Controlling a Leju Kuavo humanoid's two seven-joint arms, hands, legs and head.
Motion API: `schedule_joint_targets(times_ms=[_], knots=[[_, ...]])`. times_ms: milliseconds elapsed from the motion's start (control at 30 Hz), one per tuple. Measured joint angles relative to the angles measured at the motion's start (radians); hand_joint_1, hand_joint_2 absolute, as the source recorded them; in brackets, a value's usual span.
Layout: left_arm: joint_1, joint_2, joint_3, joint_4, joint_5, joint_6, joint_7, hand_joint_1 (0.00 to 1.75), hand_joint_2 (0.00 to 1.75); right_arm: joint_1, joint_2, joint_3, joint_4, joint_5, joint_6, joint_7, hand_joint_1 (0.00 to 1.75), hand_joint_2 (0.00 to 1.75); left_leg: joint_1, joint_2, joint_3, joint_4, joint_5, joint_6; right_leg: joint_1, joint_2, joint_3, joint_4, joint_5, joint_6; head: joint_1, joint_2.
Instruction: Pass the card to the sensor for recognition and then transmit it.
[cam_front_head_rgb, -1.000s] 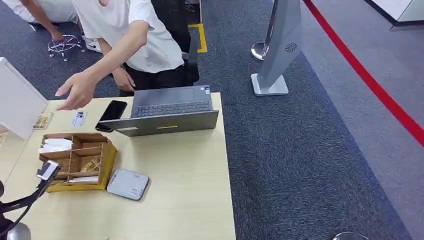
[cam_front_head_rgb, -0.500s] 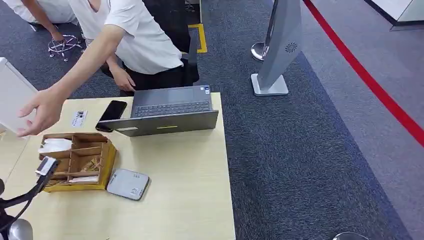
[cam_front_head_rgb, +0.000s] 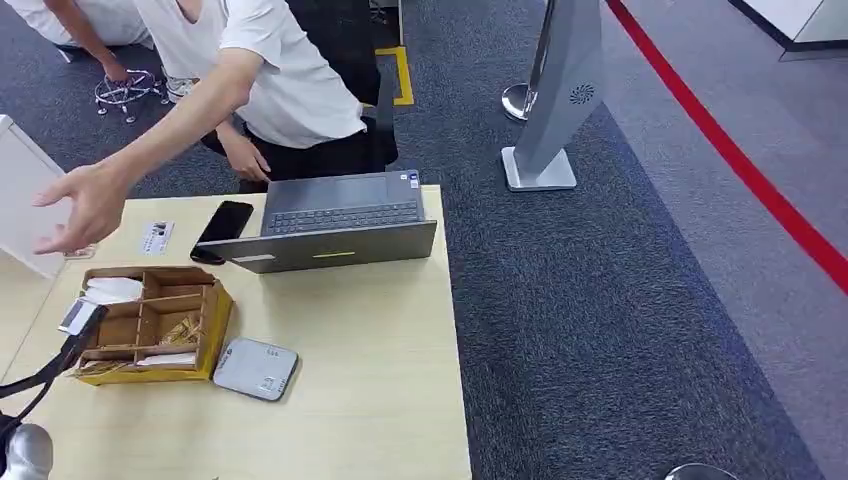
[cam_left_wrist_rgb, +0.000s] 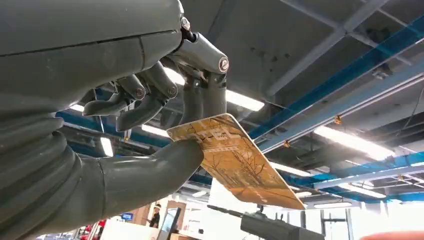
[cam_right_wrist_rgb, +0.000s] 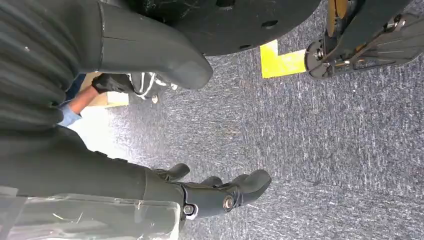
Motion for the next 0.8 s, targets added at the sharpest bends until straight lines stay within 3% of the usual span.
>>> schedule_joint_targets(times_ms=[300, 433, 500, 667, 800], knots=[[-0.004, 0.004, -0.002, 0.013, 0.0, 0.0, 0.01, 1.75, 1.75, 0.0, 0.0, 0.0, 0.0, 0.0, 0.0, 0.0, 0.0, 1.75, 0.0, 0.0, 0.0, 0.0, 0.0, 0.0, 0.0, 0.0, 0.0, 0.0, 0.0, 0.0, 0.0, 0.0], [-0.04, 0.07, -0.098, 0.074, 0.0, 0.0, 0.198, 1.75, 1.75, 0.0, 0.0, 0.0, 0.0, 0.001, -0.002, -0.011, 0.0, 1.75, 0.0, -0.001, 0.0, 0.0, 0.0, 0.0, 0.0, -0.001, -0.002, 0.0, 0.0, 0.0, 0.0, 0.0], [-0.077, 0.102, -0.163, 0.125, 0.0, 0.0, 0.252, 1.75, 1.75, -0.001, 0.0, 0.001, 0.0, 0.005, -0.001, -0.018, 0.0, 1.75, 0.0, -0.002, 0.0, 0.0, 0.0, 0.0, 0.0, -0.002, 0.0, 0.0, 0.0, 0.0, 0.0, 0.0], [-0.151, 0.157, -0.282, 0.24, 0.0, 0.0, 0.293, 1.75, 1.75, -0.001, 0.0, 0.002, 0.0, 0.015, 0.001, -0.021, 0.0, 1.75, 0.0, 0.001, 0.0, 0.0, 0.001, -0.001, 0.0, 0.001, 0.0, 0.001, 0.001, 0.0, 0.0, 0.0], [-0.181, 0.174, -0.316, 0.303, 0.0, 0.0, 0.299, 1.75, 1.75, -0.001, 0.0, 0.005, 0.0, 0.025, 0.005, -0.021, 0.0, 1.75, 0.0, 0.001, 0.0, 0.0, 0.001, 0.0, 0.0, 0.001, 0.0, 0.0, 0.001, 0.0, 0.0, 0.0]])
